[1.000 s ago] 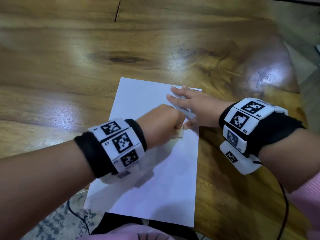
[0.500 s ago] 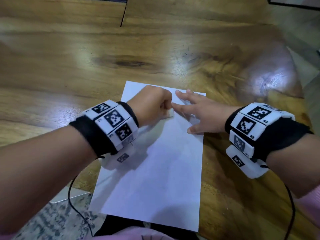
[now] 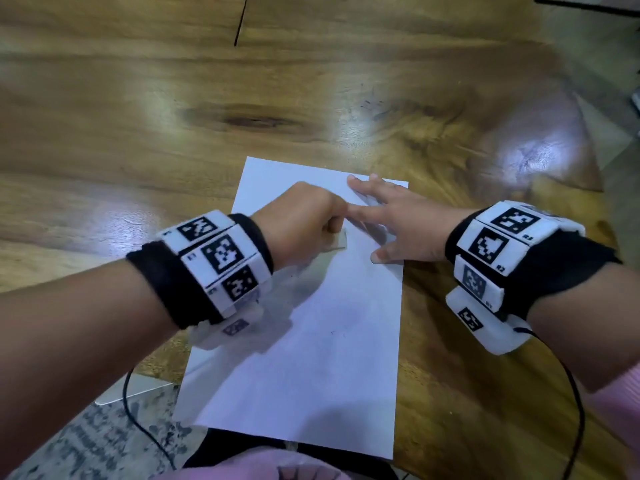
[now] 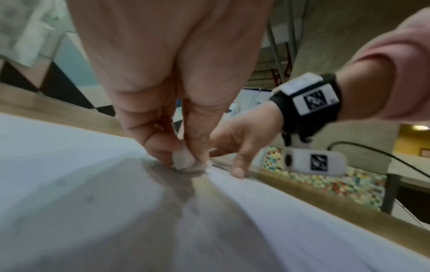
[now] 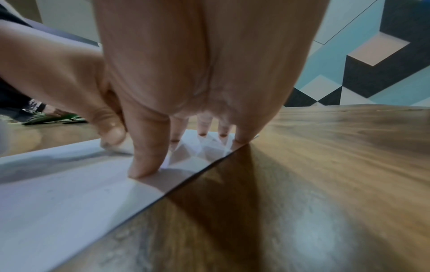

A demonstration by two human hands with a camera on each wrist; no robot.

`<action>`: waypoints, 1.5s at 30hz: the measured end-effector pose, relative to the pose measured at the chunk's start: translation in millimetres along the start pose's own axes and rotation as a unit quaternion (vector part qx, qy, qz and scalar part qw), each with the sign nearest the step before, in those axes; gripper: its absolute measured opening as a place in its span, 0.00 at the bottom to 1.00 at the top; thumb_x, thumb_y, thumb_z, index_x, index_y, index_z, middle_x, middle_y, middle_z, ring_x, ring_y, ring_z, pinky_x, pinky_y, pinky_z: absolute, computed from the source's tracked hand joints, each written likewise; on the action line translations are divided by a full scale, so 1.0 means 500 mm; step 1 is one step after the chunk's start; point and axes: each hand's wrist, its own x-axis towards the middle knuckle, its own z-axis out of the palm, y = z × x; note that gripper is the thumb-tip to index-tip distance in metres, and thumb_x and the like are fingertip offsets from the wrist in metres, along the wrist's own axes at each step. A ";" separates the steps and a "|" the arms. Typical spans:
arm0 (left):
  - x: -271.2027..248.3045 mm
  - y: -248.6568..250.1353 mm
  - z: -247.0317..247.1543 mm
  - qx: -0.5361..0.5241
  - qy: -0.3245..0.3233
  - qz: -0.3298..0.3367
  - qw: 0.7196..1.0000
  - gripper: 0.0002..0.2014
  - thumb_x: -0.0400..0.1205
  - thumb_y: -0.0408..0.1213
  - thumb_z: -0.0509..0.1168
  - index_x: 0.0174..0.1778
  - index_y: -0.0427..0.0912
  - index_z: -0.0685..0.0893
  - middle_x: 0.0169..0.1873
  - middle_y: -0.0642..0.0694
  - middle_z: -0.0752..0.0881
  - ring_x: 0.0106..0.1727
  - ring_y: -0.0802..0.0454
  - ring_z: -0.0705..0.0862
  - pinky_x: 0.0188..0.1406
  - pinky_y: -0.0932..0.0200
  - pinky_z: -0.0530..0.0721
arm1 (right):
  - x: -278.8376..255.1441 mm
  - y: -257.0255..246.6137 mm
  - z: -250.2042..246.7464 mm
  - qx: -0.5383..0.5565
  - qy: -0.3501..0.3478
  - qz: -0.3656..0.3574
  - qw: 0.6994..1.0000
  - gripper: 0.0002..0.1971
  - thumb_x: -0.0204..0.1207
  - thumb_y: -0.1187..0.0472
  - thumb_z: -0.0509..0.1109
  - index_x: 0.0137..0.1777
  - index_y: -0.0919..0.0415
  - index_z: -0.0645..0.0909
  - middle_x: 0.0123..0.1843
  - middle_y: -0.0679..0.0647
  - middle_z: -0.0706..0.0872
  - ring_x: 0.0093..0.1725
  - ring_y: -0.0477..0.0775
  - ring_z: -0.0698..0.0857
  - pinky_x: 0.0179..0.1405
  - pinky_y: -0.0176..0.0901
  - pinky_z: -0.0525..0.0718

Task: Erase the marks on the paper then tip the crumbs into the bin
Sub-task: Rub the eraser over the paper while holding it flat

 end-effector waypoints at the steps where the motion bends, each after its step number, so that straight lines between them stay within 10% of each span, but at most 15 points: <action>1: -0.012 0.002 0.008 0.001 -0.006 0.011 1.000 0.11 0.72 0.32 0.66 0.27 0.46 0.73 0.19 0.55 0.73 0.27 0.49 0.72 0.30 0.72 0.68 | -0.001 0.001 0.000 0.002 -0.001 -0.001 1.000 0.43 0.77 0.53 0.69 0.81 0.39 0.41 0.84 0.45 0.32 0.83 0.52 0.34 0.83 0.49 0.48; 7: -0.140 0.004 0.053 -0.026 -0.121 0.068 0.990 0.08 0.71 0.31 0.65 0.27 0.44 0.76 0.28 0.54 0.75 0.29 0.56 0.72 0.30 0.68 0.68 | -0.004 0.001 -0.004 0.009 -0.014 -0.001 1.000 0.43 0.78 0.55 0.68 0.81 0.38 0.40 0.83 0.44 0.30 0.82 0.51 0.31 0.83 0.48 0.45; 15: -0.010 0.028 0.019 0.023 -0.027 0.037 0.999 0.15 0.76 0.32 0.63 0.25 0.49 0.66 0.25 0.51 0.70 0.35 0.44 0.74 0.31 0.59 0.58 | -0.002 0.000 -0.002 0.013 0.000 -0.006 1.000 0.43 0.76 0.55 0.70 0.81 0.37 0.43 0.84 0.45 0.32 0.83 0.52 0.33 0.82 0.48 0.47; 20: -0.143 0.015 0.064 -0.004 -0.109 0.085 0.990 0.09 0.72 0.34 0.59 0.28 0.46 0.68 0.30 0.47 0.74 0.32 0.46 0.74 0.32 0.52 0.72 | -0.004 0.002 -0.006 -0.011 -0.020 -0.002 1.000 0.43 0.78 0.53 0.67 0.81 0.39 0.38 0.83 0.46 0.29 0.82 0.53 0.31 0.82 0.49 0.46; 23: -0.134 0.004 0.053 -0.021 -0.137 0.086 0.987 0.07 0.72 0.36 0.66 0.29 0.44 0.75 0.30 0.49 0.78 0.33 0.49 0.77 0.33 0.61 0.73 | -0.003 0.000 -0.006 -0.014 -0.021 0.000 1.000 0.43 0.78 0.53 0.67 0.81 0.39 0.38 0.83 0.46 0.29 0.82 0.53 0.31 0.83 0.50 0.48; 26: -0.057 -0.011 0.014 -0.021 -0.035 0.033 0.999 0.05 0.70 0.34 0.68 0.30 0.42 0.79 0.24 0.55 0.76 0.31 0.50 0.74 0.33 0.74 0.70 | -0.003 -0.001 -0.005 -0.006 -0.018 0.002 1.000 0.43 0.78 0.54 0.68 0.81 0.38 0.38 0.83 0.45 0.30 0.82 0.52 0.31 0.82 0.49 0.48; 29: -0.016 -0.009 0.007 -0.013 0.004 -0.007 1.000 0.07 0.73 0.35 0.68 0.30 0.44 0.76 0.23 0.55 0.74 0.33 0.49 0.74 0.29 0.69 0.68 | -0.005 -0.001 -0.004 0.001 -0.011 0.000 1.000 0.44 0.78 0.54 0.68 0.81 0.38 0.39 0.83 0.44 0.31 0.83 0.52 0.32 0.83 0.50 0.48; 36: -0.148 0.008 0.060 -0.034 -0.152 0.084 0.984 0.07 0.71 0.34 0.64 0.27 0.45 0.74 0.29 0.54 0.75 0.31 0.55 0.73 0.29 0.72 0.67 | -0.005 0.002 -0.003 -0.004 -0.016 -0.003 1.000 0.43 0.79 0.54 0.67 0.81 0.39 0.38 0.83 0.45 0.30 0.82 0.52 0.32 0.82 0.49 0.47; 39: -0.091 0.012 0.032 -0.016 -0.102 0.069 0.992 0.06 0.69 0.30 0.66 0.28 0.44 0.79 0.27 0.55 0.74 0.30 0.56 0.70 0.32 0.78 0.68 | -0.002 0.002 -0.001 -0.005 -0.011 0.000 1.000 0.43 0.78 0.53 0.68 0.81 0.37 0.39 0.83 0.44 0.30 0.83 0.52 0.32 0.83 0.51 0.49; 45: -0.052 0.050 0.050 0.014 -0.071 0.048 0.996 0.08 0.74 0.31 0.62 0.30 0.44 0.74 0.30 0.44 0.77 0.35 0.46 0.73 0.33 0.58 0.63 | -0.003 0.002 -0.002 0.007 -0.010 -0.002 1.000 0.43 0.78 0.55 0.68 0.81 0.38 0.40 0.83 0.44 0.30 0.83 0.52 0.32 0.82 0.48 0.45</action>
